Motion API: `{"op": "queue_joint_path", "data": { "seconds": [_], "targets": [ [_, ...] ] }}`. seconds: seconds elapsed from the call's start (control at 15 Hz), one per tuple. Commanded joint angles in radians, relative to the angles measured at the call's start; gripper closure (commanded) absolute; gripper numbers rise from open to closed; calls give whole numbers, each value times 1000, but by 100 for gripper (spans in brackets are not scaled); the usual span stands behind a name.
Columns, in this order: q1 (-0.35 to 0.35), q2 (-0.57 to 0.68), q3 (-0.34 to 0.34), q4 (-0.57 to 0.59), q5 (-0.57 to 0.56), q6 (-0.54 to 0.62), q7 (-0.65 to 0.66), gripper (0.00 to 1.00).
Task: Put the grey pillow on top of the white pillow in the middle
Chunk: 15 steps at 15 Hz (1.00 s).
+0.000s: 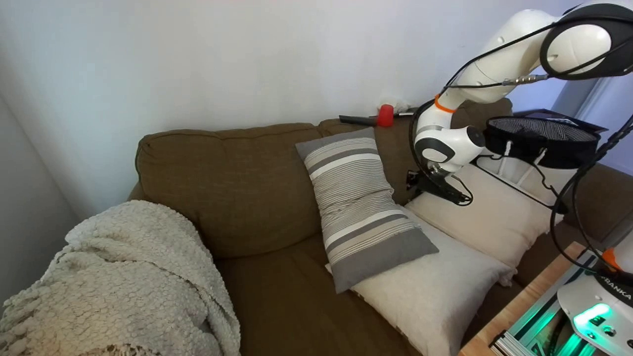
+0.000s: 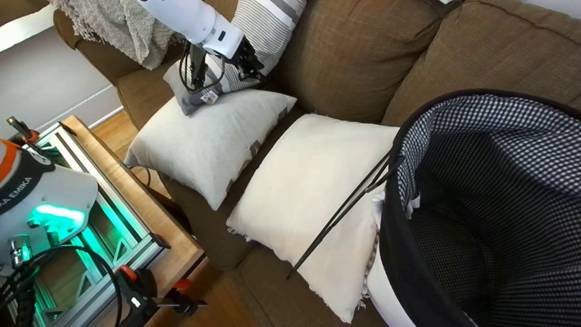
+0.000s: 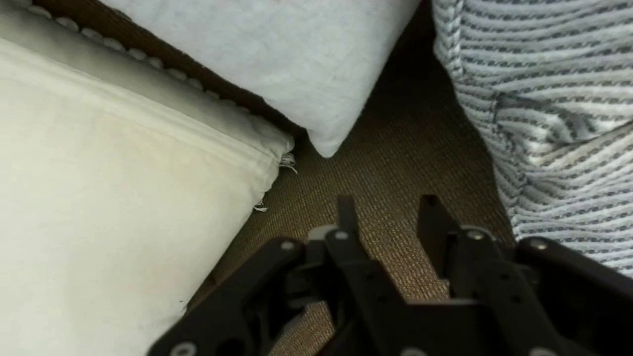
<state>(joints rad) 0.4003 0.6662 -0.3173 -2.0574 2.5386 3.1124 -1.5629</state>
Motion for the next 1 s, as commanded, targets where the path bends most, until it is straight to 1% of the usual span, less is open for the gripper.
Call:
{"op": "queue_joint_path", "data": {
  "seconds": [0.0, 0.07, 0.13, 0.2, 0.27, 0.33, 0.4, 0.6, 0.73, 0.8, 0.87, 0.93],
  "targets": [
    [1, 0, 0, 0, 0, 0, 3, 36],
    [-10, -27, 4, -10, -34, 5, -4, 34],
    [-37, -81, 13, -39, -86, 8, -16, 29],
    [-57, -122, 19, -63, -132, 7, -23, 21],
    [-93, -193, 40, -107, -202, 7, -31, 14],
    [-107, -239, 43, -133, -255, 10, -31, 5],
    [-120, -291, 49, -167, -303, -5, -26, 1],
    [-169, -451, 80, -264, -448, -10, 20, 0],
    [-168, -566, 80, -335, -493, -16, 28, 0],
    [-157, -623, 69, -365, -480, -29, 7, 0],
    [-152, -679, 72, -399, -483, -41, -3, 0],
    [-149, -536, 63, -286, -452, 0, 5, 0]
  ]
}}
